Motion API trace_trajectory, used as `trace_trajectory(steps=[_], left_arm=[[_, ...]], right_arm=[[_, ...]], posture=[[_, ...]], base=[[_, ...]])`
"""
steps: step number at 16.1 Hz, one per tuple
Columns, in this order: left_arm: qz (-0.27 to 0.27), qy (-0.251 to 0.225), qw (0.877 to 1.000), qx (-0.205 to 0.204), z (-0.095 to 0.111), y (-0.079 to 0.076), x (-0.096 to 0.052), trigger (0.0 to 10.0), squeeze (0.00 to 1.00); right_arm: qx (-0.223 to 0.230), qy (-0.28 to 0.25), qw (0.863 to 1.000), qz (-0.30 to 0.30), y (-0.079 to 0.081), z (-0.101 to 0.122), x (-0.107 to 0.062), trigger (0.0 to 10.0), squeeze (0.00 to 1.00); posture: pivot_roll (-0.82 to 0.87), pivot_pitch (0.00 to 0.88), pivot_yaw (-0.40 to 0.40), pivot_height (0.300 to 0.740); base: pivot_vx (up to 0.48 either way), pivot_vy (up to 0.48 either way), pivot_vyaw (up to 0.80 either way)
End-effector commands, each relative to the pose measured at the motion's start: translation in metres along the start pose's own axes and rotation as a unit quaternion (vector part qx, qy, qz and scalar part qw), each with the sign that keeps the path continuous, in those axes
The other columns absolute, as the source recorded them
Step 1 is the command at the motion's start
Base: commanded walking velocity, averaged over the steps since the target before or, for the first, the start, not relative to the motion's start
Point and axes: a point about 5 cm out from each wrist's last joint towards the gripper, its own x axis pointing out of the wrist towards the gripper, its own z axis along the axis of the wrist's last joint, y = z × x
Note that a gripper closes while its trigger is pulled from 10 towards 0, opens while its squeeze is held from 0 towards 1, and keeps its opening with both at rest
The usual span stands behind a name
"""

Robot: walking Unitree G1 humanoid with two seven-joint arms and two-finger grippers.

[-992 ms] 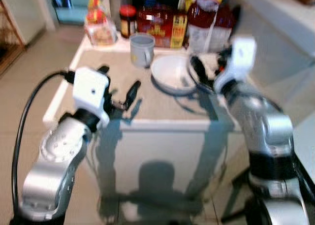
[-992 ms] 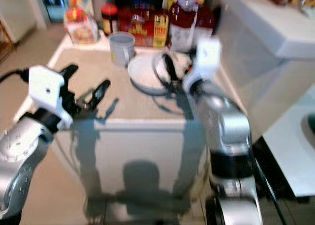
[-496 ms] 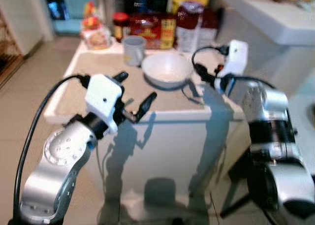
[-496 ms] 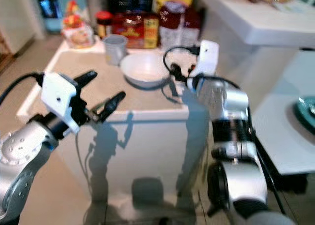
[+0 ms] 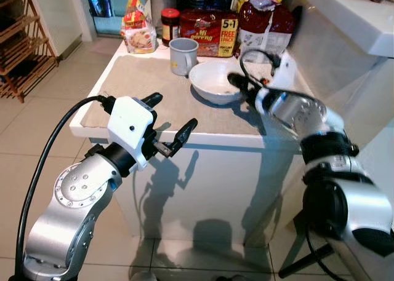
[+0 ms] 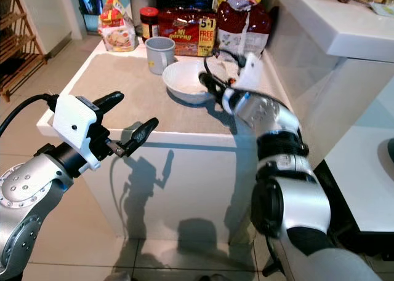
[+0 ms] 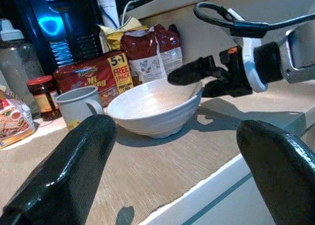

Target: Setting the table

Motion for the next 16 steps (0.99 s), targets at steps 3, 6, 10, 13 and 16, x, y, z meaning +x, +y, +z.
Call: trace_trajectory(steps=[3, 6, 10, 13, 16], left_arm=[[-0.006, -0.002, 1.0, 0.006, 0.003, -0.001, 0.001, 10.0, 0.0], [-0.004, -0.002, 1.0, 0.007, 0.003, -0.002, 0.001, 10.0, 0.0], [-0.004, -0.002, 1.0, 0.007, 0.003, -0.002, 0.001, 10.0, 0.0], [-0.024, 0.001, 1.0, 0.003, 0.002, -0.006, 0.001, 10.0, 0.0], [-0.028, 0.004, 1.0, 0.003, 0.001, -0.006, 0.001, 10.0, 0.0]], right_arm=[[0.026, 0.014, 0.999, -0.018, -0.005, -0.006, 0.004, 10.0, 0.0], [0.061, 0.017, 0.997, -0.04, -0.01, -0.009, 0.005, 0.0, 0.0], [0.09, 0.009, 0.995, -0.041, -0.013, -0.002, 0.003, 0.0, 0.0], [0.115, 0.017, 0.993, -0.036, -0.014, -0.003, 0.003, 0.0, 0.0], [0.13, 0.018, 0.991, -0.038, -0.017, -0.004, 0.002, 0.0, 0.0]], posture=[[0.16, 0.0, -0.068, 0.74], [0.17, 0.0, -0.076, 0.74], [0.17, 0.0, -0.076, 0.74], [0.16, 0.0, -0.07, 0.74], [0.16, 0.0, -0.068, 0.74]], base=[[0.0, 0.0, 0.0], [0.0, 0.0, 0.0], [0.0, 0.0, 0.0], [0.0, 0.0, 0.0], [0.0, 0.0, 0.0]])
